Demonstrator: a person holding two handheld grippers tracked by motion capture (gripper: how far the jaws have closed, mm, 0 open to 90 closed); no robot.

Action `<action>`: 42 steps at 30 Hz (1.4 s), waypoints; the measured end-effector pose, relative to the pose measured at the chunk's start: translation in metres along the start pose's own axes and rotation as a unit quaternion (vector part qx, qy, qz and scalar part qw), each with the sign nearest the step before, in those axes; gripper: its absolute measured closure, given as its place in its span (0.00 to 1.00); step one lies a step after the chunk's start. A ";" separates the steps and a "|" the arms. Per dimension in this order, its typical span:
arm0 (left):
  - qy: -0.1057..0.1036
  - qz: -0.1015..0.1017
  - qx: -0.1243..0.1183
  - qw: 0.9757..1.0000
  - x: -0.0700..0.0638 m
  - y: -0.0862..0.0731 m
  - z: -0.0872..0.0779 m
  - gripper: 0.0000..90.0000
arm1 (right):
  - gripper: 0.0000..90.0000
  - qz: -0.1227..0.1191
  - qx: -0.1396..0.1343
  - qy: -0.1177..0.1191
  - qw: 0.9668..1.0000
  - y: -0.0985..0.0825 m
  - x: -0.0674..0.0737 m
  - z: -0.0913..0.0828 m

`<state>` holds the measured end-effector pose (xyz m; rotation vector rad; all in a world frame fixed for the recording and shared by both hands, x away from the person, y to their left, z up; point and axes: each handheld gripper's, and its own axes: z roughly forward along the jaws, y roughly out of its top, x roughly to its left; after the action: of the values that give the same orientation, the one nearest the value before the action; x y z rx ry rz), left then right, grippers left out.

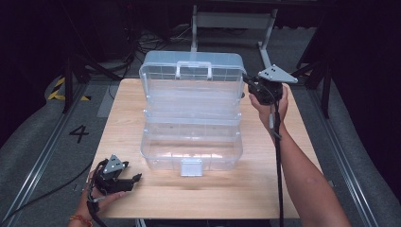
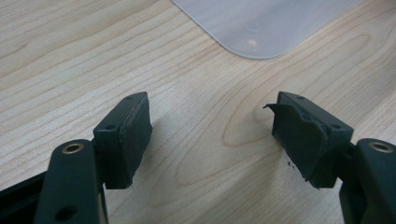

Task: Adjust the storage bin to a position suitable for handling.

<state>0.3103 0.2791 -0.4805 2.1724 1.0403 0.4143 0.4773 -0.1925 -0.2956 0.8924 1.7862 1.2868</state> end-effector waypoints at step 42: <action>-0.002 -0.002 0.000 1.000 0.000 0.001 0.001 0.31 | 0.92 0.011 0.021 -0.008 1.000 0.005 -0.013 0.031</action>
<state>0.3110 0.2781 -0.4807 2.1707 1.0426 0.4072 0.5108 -0.1885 -0.2955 0.9453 1.8015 1.2567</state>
